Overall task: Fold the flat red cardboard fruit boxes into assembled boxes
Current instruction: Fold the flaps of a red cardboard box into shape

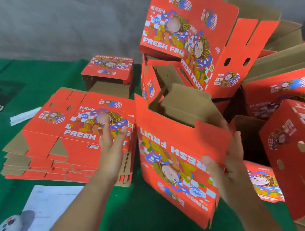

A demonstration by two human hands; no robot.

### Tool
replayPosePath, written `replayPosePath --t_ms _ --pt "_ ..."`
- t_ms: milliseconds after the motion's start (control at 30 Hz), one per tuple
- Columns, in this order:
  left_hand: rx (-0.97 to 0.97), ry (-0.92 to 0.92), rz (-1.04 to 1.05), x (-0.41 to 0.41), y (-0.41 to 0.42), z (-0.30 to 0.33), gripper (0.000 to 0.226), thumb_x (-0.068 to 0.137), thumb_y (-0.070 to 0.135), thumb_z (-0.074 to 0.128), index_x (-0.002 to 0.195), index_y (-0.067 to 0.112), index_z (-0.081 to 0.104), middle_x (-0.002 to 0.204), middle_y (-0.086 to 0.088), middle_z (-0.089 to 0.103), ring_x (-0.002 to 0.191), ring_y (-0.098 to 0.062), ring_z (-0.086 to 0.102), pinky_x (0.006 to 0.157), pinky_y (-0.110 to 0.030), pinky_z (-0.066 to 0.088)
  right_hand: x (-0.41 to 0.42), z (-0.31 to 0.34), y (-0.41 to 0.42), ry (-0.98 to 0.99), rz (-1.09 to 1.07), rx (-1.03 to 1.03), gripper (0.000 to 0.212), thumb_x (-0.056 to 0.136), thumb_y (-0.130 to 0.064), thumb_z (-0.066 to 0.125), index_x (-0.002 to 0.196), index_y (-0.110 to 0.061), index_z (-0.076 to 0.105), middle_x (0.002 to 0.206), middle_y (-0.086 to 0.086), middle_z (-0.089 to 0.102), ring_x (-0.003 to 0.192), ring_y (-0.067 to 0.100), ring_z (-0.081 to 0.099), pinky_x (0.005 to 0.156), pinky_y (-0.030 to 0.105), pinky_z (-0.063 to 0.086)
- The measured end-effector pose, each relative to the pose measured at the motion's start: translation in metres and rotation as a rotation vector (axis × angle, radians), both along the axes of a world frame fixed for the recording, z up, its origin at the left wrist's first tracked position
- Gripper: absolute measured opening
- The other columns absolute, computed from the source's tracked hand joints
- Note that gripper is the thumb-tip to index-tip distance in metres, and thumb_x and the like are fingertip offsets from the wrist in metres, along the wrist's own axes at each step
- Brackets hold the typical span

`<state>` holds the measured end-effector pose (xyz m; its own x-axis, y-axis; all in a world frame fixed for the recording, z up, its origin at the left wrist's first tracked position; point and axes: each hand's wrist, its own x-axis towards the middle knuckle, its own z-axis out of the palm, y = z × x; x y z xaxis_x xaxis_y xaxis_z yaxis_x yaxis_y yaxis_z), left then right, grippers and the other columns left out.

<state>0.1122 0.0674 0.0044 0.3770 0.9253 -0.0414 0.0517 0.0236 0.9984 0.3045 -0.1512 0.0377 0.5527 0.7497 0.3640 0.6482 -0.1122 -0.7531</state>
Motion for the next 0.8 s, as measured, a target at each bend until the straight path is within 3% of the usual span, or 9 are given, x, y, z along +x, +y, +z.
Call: replayPosePath --t_ms 67,133,200,300,433,533,633,733,800 --pt "0.044 -0.107 -0.147 -0.006 0.01 -0.002 0.073 0.081 0.084 0.06 0.147 0.063 0.039 0.158 0.033 0.033 0.147 0.01 0.031 0.118 -0.026 0.03 0.011 0.005 -0.009 0.076 0.029 0.007 0.061 0.09 -0.056 0.054 0.15 -0.054 0.044 0.17 -0.028 0.004 0.16 0.012 -0.009 0.129 0.053 0.003" --pt "0.085 -0.148 -0.258 -0.008 0.01 -0.006 0.064 0.088 0.068 0.067 0.147 0.046 0.05 0.149 0.018 0.056 0.139 -0.001 0.049 0.11 -0.025 0.042 0.02 0.003 -0.012 0.097 0.053 -0.063 0.057 0.087 -0.062 0.053 0.142 -0.07 0.039 0.169 -0.032 -0.003 0.16 0.009 -0.01 0.128 0.052 0.003" --pt "0.095 -0.15 -0.294 -0.013 0.002 -0.011 0.05 0.09 0.05 0.071 0.136 0.034 0.06 0.139 0.0 0.064 0.13 -0.017 0.059 0.105 -0.037 0.047 0.034 -0.009 -0.015 0.074 0.036 -0.152 0.053 0.086 -0.06 0.056 0.139 -0.06 0.05 0.172 -0.023 0.0 0.16 0.01 -0.008 0.128 0.049 0.003" --pt "0.102 -0.118 -0.262 -0.023 -0.013 -0.015 0.05 0.084 0.059 0.075 0.123 0.028 0.068 0.145 -0.012 0.054 0.135 -0.024 0.055 0.104 -0.039 0.05 0.052 -0.025 -0.019 0.078 -0.029 -0.22 0.068 0.089 -0.057 0.067 0.152 -0.039 0.047 0.171 -0.012 0.011 0.156 -0.001 0.003 0.129 0.035 0.011" --pt "0.163 0.033 -0.29 -0.027 -0.024 -0.002 0.045 0.092 0.053 0.066 0.127 0.025 0.071 0.156 -0.004 0.049 0.148 -0.022 0.042 0.118 -0.053 0.039 0.061 -0.037 -0.019 0.061 0.075 -0.205 0.032 0.094 -0.056 0.061 0.122 -0.069 0.054 0.168 -0.012 0.024 0.15 -0.015 0.016 0.111 0.0 0.013" --pt "0.284 -0.019 -0.272 -0.022 -0.033 0.006 0.04 0.1 0.036 0.06 0.138 0.025 0.061 0.137 -0.004 0.065 0.131 -0.021 0.059 0.106 -0.037 0.048 0.063 -0.046 -0.018 0.07 0.093 -0.139 0.024 0.097 -0.06 0.06 0.12 -0.065 0.059 0.165 -0.014 0.029 0.148 -0.016 0.021 0.108 -0.001 0.018" --pt "0.224 -0.133 -0.218 -0.017 -0.047 0.004 0.044 0.101 0.022 0.059 0.14 0.036 0.046 0.127 -0.002 0.067 0.117 -0.015 0.064 0.092 -0.022 0.052 0.061 -0.051 -0.019 0.157 0.142 -0.054 0.041 0.095 -0.051 0.059 0.135 -0.056 0.054 0.158 -0.015 0.041 0.147 -0.003 0.034 0.115 0.013 0.03" --pt "0.298 0.077 -0.17 -0.015 -0.052 -0.005 0.043 0.099 0.053 0.056 0.14 0.041 0.049 0.119 0.002 0.065 0.119 -0.017 0.054 0.096 -0.033 0.05 0.053 -0.051 -0.02 0.369 0.103 -0.002 0.04 0.095 -0.058 0.051 0.135 -0.06 0.051 0.142 -0.027 0.054 0.133 -0.01 0.047 0.102 0.005 0.036" --pt "0.362 0.215 -0.083 -0.011 -0.046 -0.006 0.043 0.095 0.069 0.049 0.123 0.039 0.062 0.099 0.001 0.068 0.106 -0.022 0.057 0.091 -0.046 0.051 0.049 -0.052 -0.015 0.424 -0.034 0.059 0.033 0.095 -0.067 0.044 0.124 -0.06 0.056 0.131 -0.026 0.061 0.122 -0.01 0.055 0.099 0.012 0.041"
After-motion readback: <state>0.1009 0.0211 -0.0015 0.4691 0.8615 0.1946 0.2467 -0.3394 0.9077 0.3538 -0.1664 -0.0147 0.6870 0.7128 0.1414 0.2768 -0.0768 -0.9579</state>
